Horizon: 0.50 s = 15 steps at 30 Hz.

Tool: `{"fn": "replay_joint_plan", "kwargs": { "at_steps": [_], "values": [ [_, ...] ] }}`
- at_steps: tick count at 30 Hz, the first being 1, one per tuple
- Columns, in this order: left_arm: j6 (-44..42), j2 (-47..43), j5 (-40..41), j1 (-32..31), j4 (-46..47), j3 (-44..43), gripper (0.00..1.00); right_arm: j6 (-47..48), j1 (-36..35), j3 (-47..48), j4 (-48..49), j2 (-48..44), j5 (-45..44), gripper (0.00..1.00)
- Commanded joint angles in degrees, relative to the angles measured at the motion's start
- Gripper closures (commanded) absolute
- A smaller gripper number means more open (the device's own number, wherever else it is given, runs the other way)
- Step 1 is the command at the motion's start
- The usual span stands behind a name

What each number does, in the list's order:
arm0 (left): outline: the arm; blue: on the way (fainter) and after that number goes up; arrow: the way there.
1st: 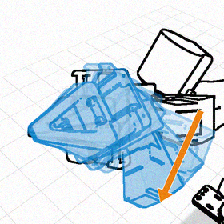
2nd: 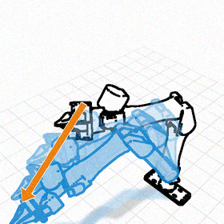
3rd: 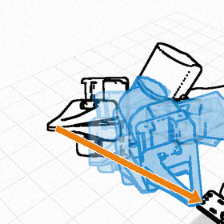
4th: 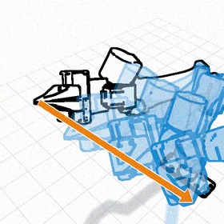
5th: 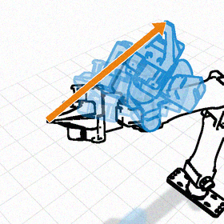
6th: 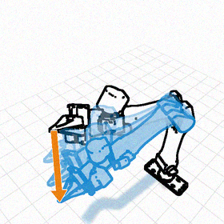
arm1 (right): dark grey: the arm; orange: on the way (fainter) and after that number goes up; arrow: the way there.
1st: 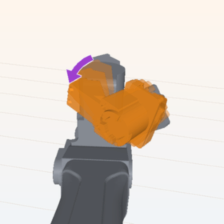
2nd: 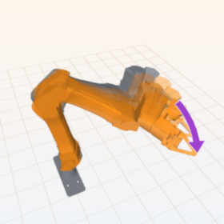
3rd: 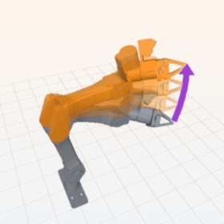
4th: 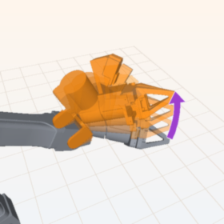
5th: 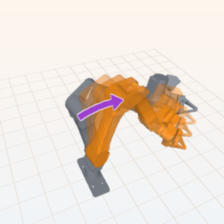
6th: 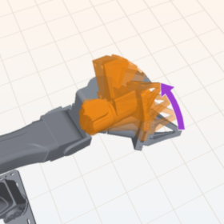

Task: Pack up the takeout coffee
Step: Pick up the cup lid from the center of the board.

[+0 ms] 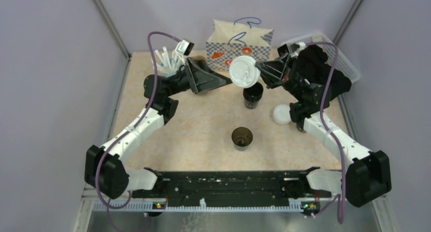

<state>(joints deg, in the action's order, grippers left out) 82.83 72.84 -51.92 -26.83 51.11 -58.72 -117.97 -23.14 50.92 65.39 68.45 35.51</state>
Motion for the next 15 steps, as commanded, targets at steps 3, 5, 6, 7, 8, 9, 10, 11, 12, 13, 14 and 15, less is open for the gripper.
{"fn": "replay_joint_plan", "kwargs": {
  "at_steps": [3, 5, 6, 7, 8, 9, 10, 11, 12, 13, 14, 15],
  "values": [
    [7.21, 4.85, 3.76, -3.66, 17.81, -4.89, 0.19, -7.57, -0.27, 2.49, 7.84, 1.11, -4.48, 1.0],
    [9.82, 6.78, 4.37, -4.32, 21.41, -5.86, 0.29, -8.34, -0.23, 2.14, 9.37, 1.44, -5.76, 1.0],
    [10.83, 7.49, 4.67, -4.44, 23.18, -5.98, 0.31, -8.81, -0.24, 2.09, 10.1, 1.57, -6.46, 1.0],
    [11.5, 7.97, 5.1, -4.5, 24.1, -5.97, 0.33, -9.19, -0.19, 2.01, 10.46, 1.67, -7.07, 1.0],
    [11.5, 8.23, 5.31, -4.53, 24.12, -6.01, 0.34, -9.42, -0.23, 1.95, 10.7, 1.69, -7.64, 1.0],
    [10.99, 8.4, 5.09, -4.56, 23.2, -6.23, 0.35, -9.65, -0.24, 2.03, 10.87, 1.69, -8.3, 1.0],
    [10.01, 8.41, 4.81, -4.61, 21.89, -6.52, 0.35, -9.79, -0.23, 2.26, 10.94, 1.76, -8.69, 1.0],
    [9.31, 8.32, 4.9, -4.67, 21.0, -6.65, 0.33, -9.66, -0.25, 2.71, 10.69, 1.85, -8.78, 1.0],
    [8.79, 8.21, 5.44, -4.72, 20.73, -6.66, 0.31, -9.72, -0.23, 3.04, 10.43, 1.87, -8.83, 1.0],
    [8.67, 8.3, 6.13, -4.71, 20.79, -6.78, 0.31, -9.68, -0.29, 3.12, 10.27, 1.87, -9.06, 1.0],
    [8.98, 8.57, 6.78, -4.64, 21.34, -7.07, 0.34, -9.6, -0.2, 3.01, 10.08, 1.8, -9.29, 1.0],
    [9.41, 9.1, 7.04, -4.67, 21.87, -7.68, 0.38, -9.63, -0.22, 2.69, 10.0, 1.73, -9.66, 1.0]
  ]
}}
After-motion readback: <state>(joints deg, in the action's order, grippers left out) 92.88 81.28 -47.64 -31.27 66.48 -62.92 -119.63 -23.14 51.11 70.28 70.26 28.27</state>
